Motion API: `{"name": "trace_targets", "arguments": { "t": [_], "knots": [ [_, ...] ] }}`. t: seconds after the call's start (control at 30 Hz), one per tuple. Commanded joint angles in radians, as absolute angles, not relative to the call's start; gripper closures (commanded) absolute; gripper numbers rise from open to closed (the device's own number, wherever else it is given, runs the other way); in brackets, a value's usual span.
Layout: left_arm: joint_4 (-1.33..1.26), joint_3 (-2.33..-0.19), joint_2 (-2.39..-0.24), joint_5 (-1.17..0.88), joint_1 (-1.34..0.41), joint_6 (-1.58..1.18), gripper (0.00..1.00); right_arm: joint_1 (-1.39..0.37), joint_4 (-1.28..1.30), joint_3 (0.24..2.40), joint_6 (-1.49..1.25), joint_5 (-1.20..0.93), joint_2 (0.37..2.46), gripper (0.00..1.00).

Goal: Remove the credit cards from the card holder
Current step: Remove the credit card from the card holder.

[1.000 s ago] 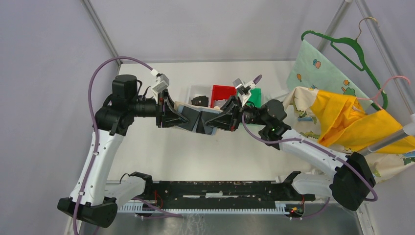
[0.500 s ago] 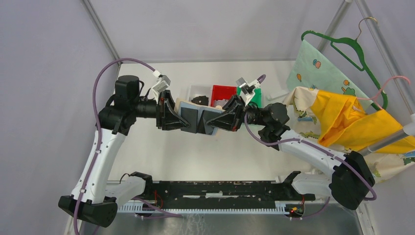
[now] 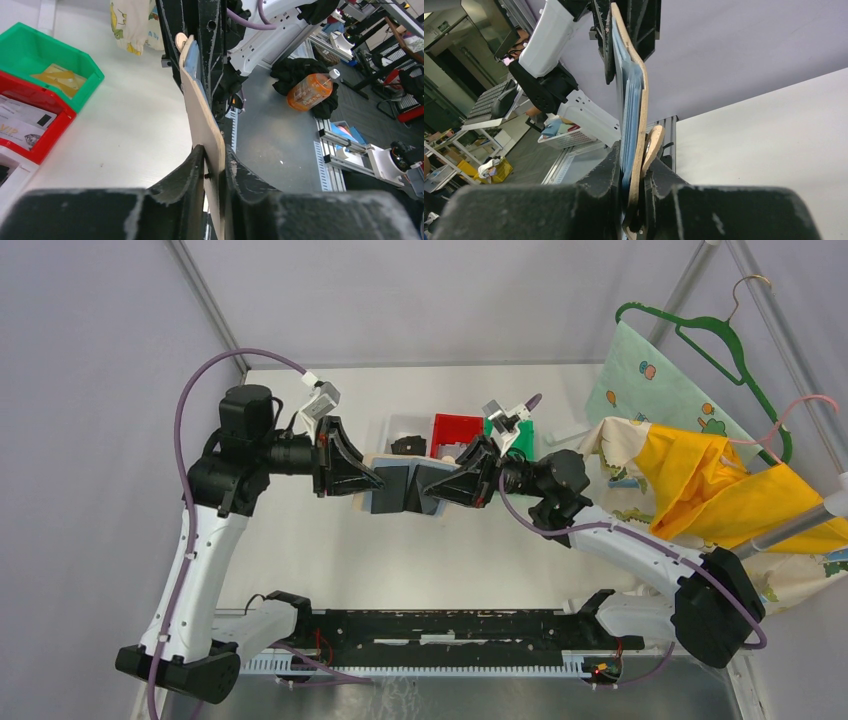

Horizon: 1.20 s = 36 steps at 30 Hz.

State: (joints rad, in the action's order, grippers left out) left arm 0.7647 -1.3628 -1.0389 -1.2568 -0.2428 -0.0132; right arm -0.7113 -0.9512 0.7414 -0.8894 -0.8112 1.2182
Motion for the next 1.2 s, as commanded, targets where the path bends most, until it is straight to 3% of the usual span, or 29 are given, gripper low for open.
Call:
{"name": "trace_targets", "arguments": {
  "t": [0.0, 0.13, 0.4, 0.5, 0.63, 0.9, 1.17],
  "knots": [
    [0.828, -1.412, -1.05, -1.277, -0.244, 0.051, 0.79, -0.696, -1.021, 0.747, -0.9, -0.824, 1.19, 1.0],
    [0.831, -1.409, -1.05, -1.268, -0.244, 0.051, 0.82, -0.696, -1.1, 0.748, -0.959, -0.824, 1.207, 1.0],
    [0.81, -1.362, -1.031, -1.126, -0.244, 0.053, 0.44, -0.696, -1.112, 0.746, -0.975, -0.82, 1.212, 1.0],
    [0.738, -1.308, -1.015, -1.189, -0.246, -0.013, 0.4, -0.696, -1.113, 0.75, -0.976, -0.815, 1.22, 1.0],
    [0.594, -1.233, -0.978, -1.193, -0.276, -0.151, 0.38, -0.698, -1.11, 0.762, -0.977, -0.799, 1.237, 1.0],
    [0.578, -1.218, -0.985, -1.044, -0.311, -0.135, 0.37, -0.713, -1.06, 0.77, -0.942, -0.772, 1.238, 1.0],
    [0.724, -1.32, -1.013, -1.033, -0.311, -0.007, 0.52, -0.71, -1.012, 0.752, -0.905, -0.778, 1.206, 1.0]
  ]
}}
